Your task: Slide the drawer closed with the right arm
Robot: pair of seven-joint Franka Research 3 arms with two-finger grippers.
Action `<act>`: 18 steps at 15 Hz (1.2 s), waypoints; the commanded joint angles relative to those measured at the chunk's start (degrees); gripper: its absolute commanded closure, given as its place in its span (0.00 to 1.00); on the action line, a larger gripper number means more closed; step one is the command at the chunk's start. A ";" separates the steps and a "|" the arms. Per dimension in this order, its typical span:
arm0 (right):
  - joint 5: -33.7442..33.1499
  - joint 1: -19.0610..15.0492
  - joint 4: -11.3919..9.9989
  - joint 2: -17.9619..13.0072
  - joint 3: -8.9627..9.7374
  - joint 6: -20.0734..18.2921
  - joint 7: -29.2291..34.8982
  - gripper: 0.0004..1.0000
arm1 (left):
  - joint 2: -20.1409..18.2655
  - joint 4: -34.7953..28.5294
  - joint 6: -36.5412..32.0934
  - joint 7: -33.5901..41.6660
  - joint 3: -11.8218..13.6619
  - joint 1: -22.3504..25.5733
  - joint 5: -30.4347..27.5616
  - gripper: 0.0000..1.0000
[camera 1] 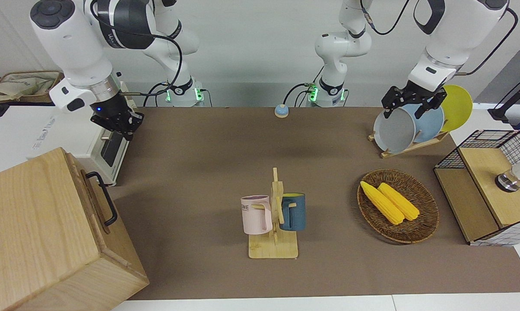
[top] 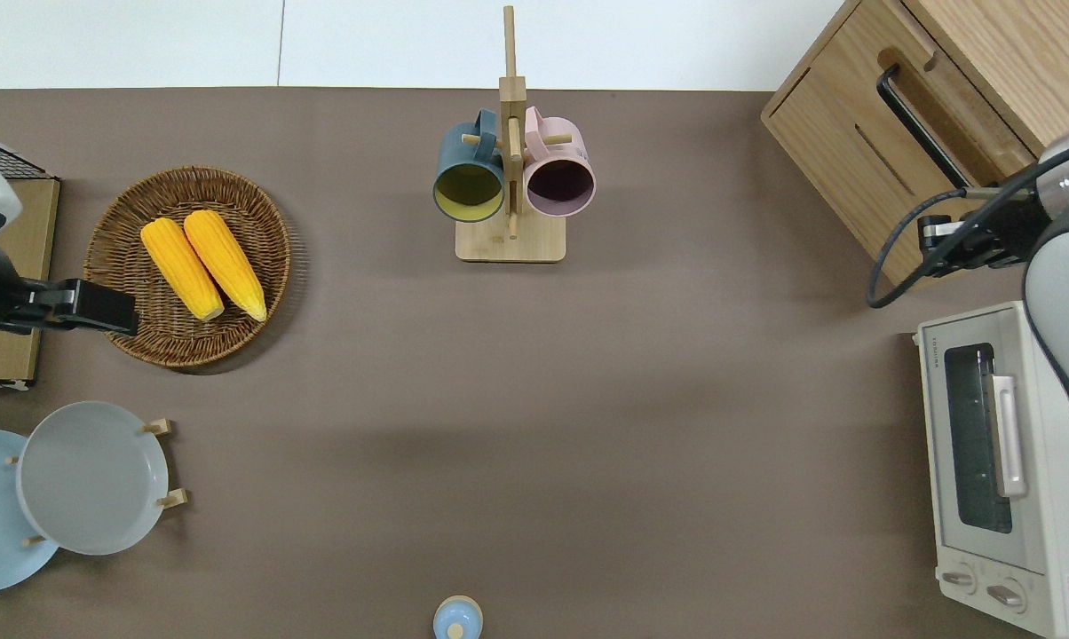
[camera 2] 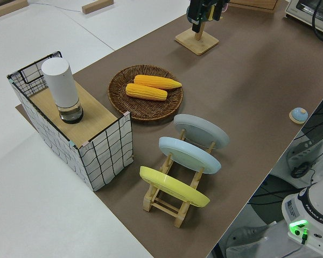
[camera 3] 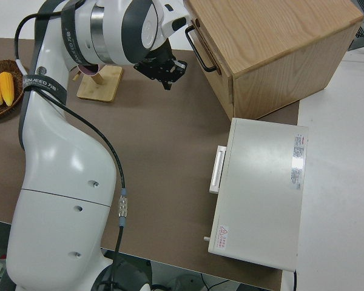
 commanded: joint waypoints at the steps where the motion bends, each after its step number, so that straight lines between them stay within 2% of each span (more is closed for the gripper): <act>1: 0.42 -1.23 -8.06 -5.12 -0.12 4.61 -4.71 1.00 | -0.25 0.49 -1.03 -0.60 0.02 -0.39 1.02 0.01; 2: 0.42 -2.37 -9.29 -5.56 0.49 5.31 -4.80 1.00 | -0.25 0.58 -1.03 -0.60 0.02 -0.39 1.02 0.01; 4: 0.68 -4.65 -9.83 -5.83 2.68 5.67 -5.58 1.00 | -0.25 0.58 -1.03 -0.60 0.02 -0.39 1.02 0.01; 5: 0.68 -5.19 -10.00 -6.09 3.04 5.59 -5.59 0.97 | -0.25 0.58 -1.03 -0.60 0.02 -0.39 1.02 0.01; 6: 0.68 -5.28 -10.18 -6.26 3.13 5.59 -5.07 0.84 | -0.25 0.58 -1.03 -0.60 0.02 -0.39 1.02 0.01; 7: 0.68 -5.19 -10.18 -6.27 3.13 5.50 -4.63 0.60 | -0.25 0.58 -1.03 -0.60 0.02 -0.39 1.02 0.01; 8: 0.59 -5.10 -10.18 -6.27 3.22 5.58 -3.58 0.29 | -0.25 0.58 -1.03 -0.60 0.02 -0.39 1.02 0.01; 9: 0.51 -4.93 -10.00 -6.18 3.22 5.59 -2.44 0.05 | -0.25 0.58 -1.03 -0.60 0.02 -0.39 1.02 0.01; 10: 0.42 -4.75 -9.92 -6.18 3.22 5.41 -1.73 0.02 | -0.25 0.49 -1.03 -0.60 0.02 -0.39 1.02 0.01; 18: 0.33 -4.14 -8.68 -5.48 3.31 5.23 -1.46 0.02 | -0.25 0.58 -1.03 -0.60 0.02 -0.39 1.02 0.01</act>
